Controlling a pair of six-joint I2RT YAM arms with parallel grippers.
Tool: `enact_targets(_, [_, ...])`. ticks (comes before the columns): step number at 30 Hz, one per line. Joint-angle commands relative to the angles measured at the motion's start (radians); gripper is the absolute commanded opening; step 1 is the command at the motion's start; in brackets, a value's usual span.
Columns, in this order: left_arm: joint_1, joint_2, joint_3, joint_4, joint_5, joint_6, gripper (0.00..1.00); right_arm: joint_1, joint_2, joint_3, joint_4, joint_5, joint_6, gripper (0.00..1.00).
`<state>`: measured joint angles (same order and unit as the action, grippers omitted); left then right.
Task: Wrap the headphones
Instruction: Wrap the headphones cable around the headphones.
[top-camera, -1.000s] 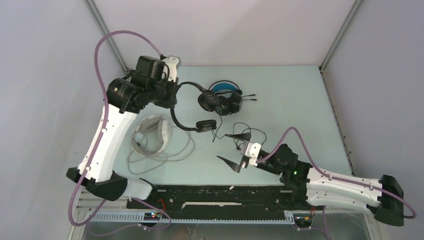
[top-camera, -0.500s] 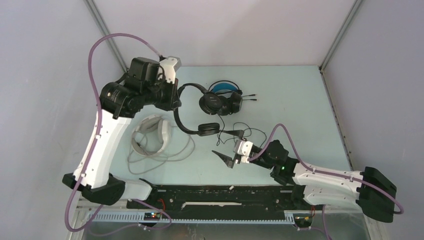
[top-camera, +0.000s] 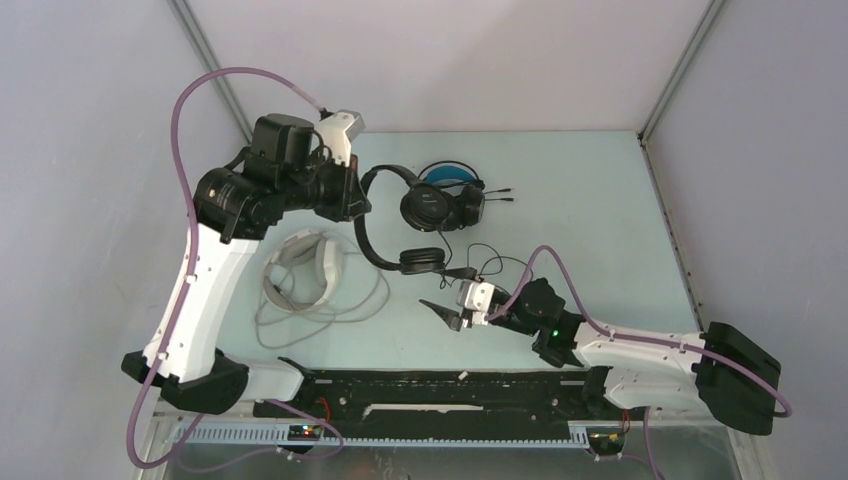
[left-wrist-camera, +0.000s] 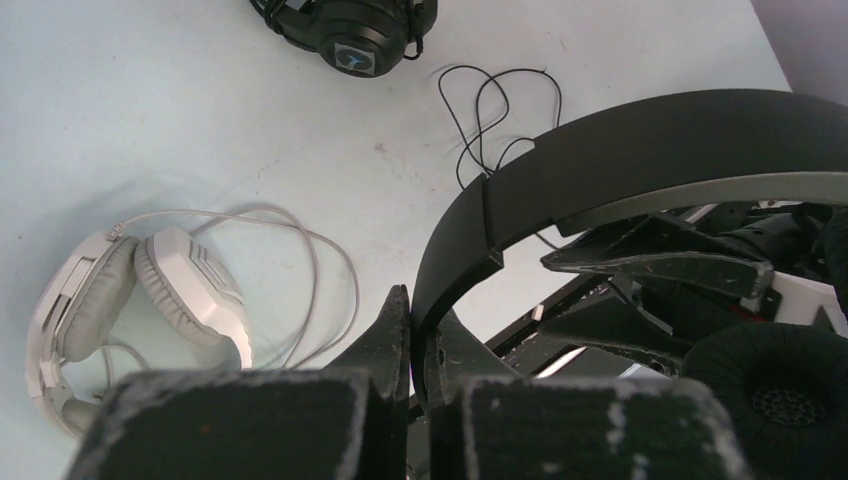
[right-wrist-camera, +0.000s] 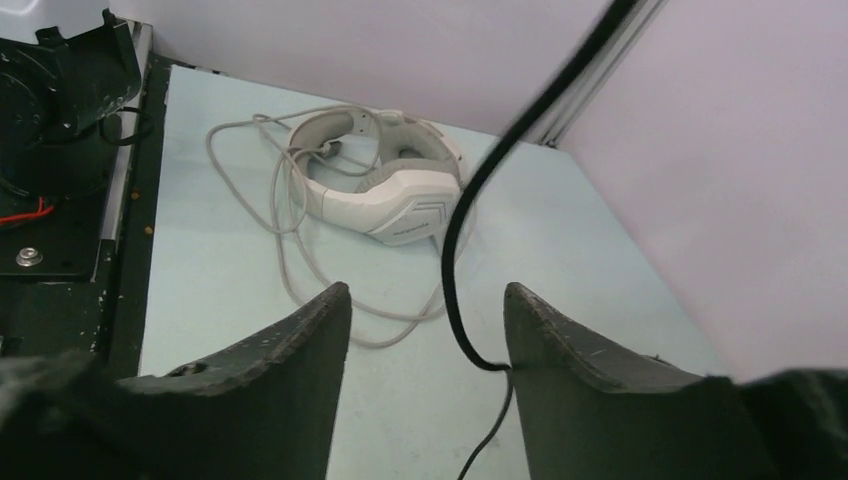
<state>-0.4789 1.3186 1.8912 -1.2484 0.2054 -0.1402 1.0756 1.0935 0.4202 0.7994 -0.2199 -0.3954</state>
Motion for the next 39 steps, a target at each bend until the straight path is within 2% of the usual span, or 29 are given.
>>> enact_targets(1, [0.003,-0.021,-0.008,0.053,0.074,-0.012,0.00,-0.017,0.019,0.005,0.048,0.042,0.034,0.53])
enact_targets(5, [0.003,-0.027,-0.020,0.054,0.104,0.012,0.00,-0.036,0.005,0.000,0.035,0.068,0.047,0.19])
enact_targets(7, [0.002,-0.035,-0.035,0.066,0.157,0.045,0.00,-0.042,-0.015,0.002,0.032,0.099,0.049,0.06])
enact_targets(9, [-0.009,-0.050,-0.081,0.104,0.227,0.090,0.00,-0.047,-0.037,0.004,0.023,0.119,0.045,0.01])
enact_targets(15, [-0.042,-0.058,-0.175,0.146,0.304,0.125,0.00,-0.085,-0.091,0.006,-0.037,0.114,0.049,0.00])
enact_targets(25, [-0.166,-0.052,-0.163,0.141,0.349,0.182,0.00,-0.116,-0.115,0.035,-0.089,0.091,0.045,0.00])
enact_targets(28, [-0.181,-0.061,-0.189,0.166,0.410,0.176,0.00,-0.121,-0.117,0.046,-0.097,0.084,0.050,0.00])
enact_targets(36, [-0.229,-0.080,-0.263,0.168,0.437,0.212,0.00,-0.138,-0.136,0.085,-0.147,0.068,0.050,0.00])
enact_targets(39, [-0.239,-0.074,-0.279,0.149,0.386,0.227,0.00,-0.146,-0.146,0.094,-0.171,0.068,0.051,0.00])
